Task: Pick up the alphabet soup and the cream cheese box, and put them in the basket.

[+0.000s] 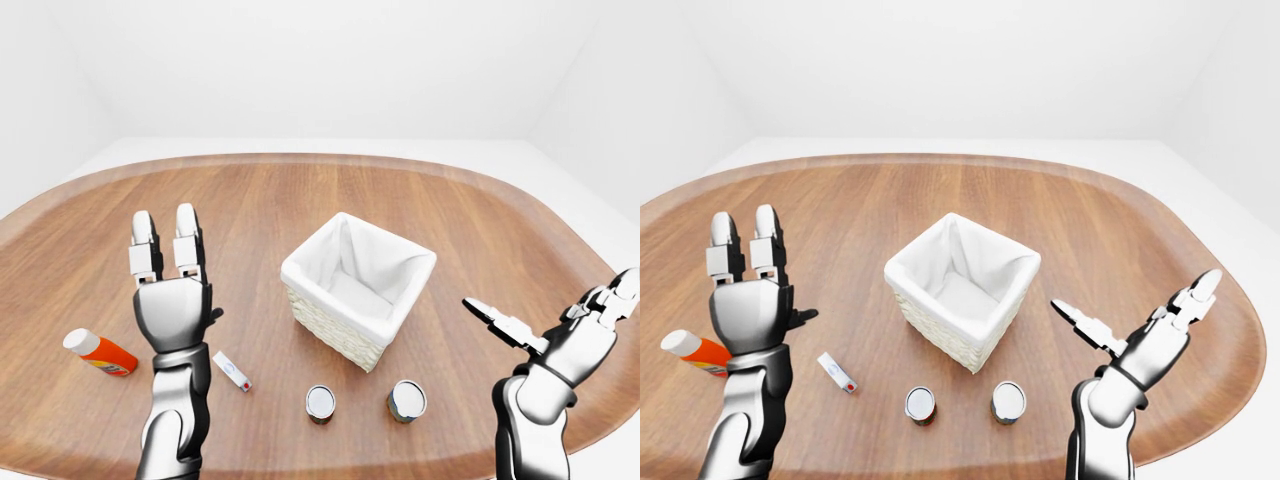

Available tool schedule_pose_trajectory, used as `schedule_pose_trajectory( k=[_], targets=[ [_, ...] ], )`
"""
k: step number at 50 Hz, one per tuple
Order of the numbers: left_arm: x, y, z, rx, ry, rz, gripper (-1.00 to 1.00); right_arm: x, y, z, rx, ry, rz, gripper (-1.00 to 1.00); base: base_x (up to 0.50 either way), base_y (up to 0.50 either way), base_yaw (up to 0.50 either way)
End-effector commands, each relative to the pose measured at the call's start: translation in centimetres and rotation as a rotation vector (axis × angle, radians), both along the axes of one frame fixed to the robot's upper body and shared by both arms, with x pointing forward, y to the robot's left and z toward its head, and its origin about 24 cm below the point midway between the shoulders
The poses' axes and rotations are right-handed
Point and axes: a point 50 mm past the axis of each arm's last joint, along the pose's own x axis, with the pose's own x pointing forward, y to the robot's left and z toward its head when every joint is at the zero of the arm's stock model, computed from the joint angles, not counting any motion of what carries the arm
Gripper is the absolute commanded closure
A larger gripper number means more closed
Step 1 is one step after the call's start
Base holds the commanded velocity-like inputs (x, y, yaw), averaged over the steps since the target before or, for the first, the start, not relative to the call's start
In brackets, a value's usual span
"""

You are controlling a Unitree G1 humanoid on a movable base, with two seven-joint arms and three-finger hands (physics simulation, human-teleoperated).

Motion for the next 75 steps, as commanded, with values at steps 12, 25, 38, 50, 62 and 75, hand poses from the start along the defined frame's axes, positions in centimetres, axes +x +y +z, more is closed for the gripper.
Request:
schedule_pose_trajectory(
  k=[12,25,38,50,62,75],
  targets=[
    [-0.1,-0.3,-0.1,-0.006,0.0,-0.012,-1.0,0.0,0.0,0.0,-0.01,0.004,-0.001,-1.0,0.0,0.0,0.0],
    [-0.9,-1.0,-1.0,0.094,0.064,-0.059,-1.0,0.0,0.0,0.1,-0.006,0.006,-0.002,-1.0,0.0,0.0,0.0],
    [-1.3,-0.2,-2.1,0.169,0.173,-0.058,-1.0,0.1,0.1,0.0,-0.006,0.008,0.001,-1.0,0.0,0.0,0.0],
    [-1.7,0.3,-2.5,0.176,0.262,-0.027,-1.0,0.1,0.0,-0.1,-0.003,0.01,0.0,-1.0,0.0,0.0,0.0],
    [-2.0,0.3,-4.7,0.188,0.387,-0.038,-1.0,0.1,0.0,-0.1,-0.003,0.013,0.001,-1.0,0.0,0.0,0.0],
    [-1.8,-0.1,-7.1,0.214,0.479,-0.069,-1.0,0.1,0.0,0.0,-0.001,0.015,0.0,-1.0,0.0,0.0,0.0]
  ],
)
